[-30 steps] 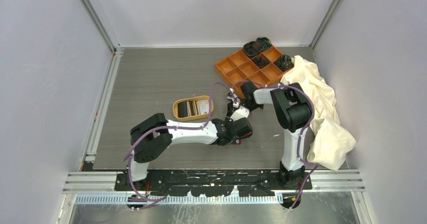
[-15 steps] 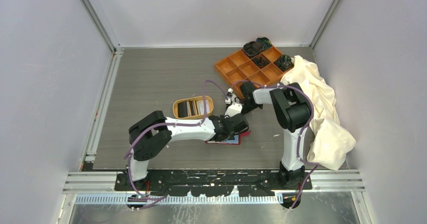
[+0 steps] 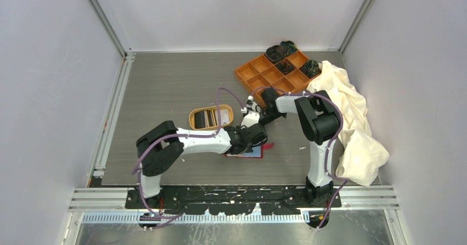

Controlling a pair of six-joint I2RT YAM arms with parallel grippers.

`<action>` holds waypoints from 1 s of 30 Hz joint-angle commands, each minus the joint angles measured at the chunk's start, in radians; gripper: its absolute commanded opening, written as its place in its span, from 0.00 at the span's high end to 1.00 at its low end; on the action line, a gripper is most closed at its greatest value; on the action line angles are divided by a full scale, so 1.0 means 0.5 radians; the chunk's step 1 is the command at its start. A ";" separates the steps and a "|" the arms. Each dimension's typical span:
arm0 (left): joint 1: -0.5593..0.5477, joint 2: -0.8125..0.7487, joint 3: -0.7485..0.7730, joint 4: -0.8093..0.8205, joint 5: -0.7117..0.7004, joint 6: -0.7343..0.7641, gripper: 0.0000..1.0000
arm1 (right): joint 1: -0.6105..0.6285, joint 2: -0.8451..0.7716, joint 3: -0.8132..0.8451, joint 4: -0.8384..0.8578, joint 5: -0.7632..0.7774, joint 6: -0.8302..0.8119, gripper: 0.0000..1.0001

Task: Put the credit cards into the card holder
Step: Insert the credit card into the card holder.

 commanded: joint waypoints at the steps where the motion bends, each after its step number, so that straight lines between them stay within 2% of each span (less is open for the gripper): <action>1: 0.058 -0.108 -0.074 -0.045 -0.121 0.008 0.79 | 0.007 -0.087 0.035 -0.041 0.198 -0.143 0.57; 11: 0.068 -0.268 -0.172 0.019 -0.096 0.047 0.76 | 0.006 -0.247 0.055 -0.105 0.231 -0.247 0.54; 15: 0.069 -0.397 -0.239 0.083 0.047 0.122 0.76 | 0.005 -0.304 0.068 -0.139 0.250 -0.304 0.54; 18: 0.067 -0.612 -0.375 0.222 0.160 0.200 0.75 | 0.006 -0.365 0.078 -0.169 0.272 -0.365 0.56; 21: 0.067 -0.871 -0.626 0.397 0.208 0.256 0.73 | 0.007 -0.444 0.076 -0.198 0.313 -0.482 0.66; 25: 0.125 -1.224 -1.031 0.608 0.248 0.243 0.59 | 0.037 -0.462 0.057 -0.174 0.404 -0.463 0.83; 27: 0.238 -1.349 -1.182 0.691 0.355 0.190 0.59 | 0.068 -0.421 0.073 -0.194 0.434 -0.452 0.89; 30: 0.377 -1.413 -1.321 0.747 0.497 0.143 0.60 | 0.129 -0.372 0.082 -0.197 0.504 -0.426 0.92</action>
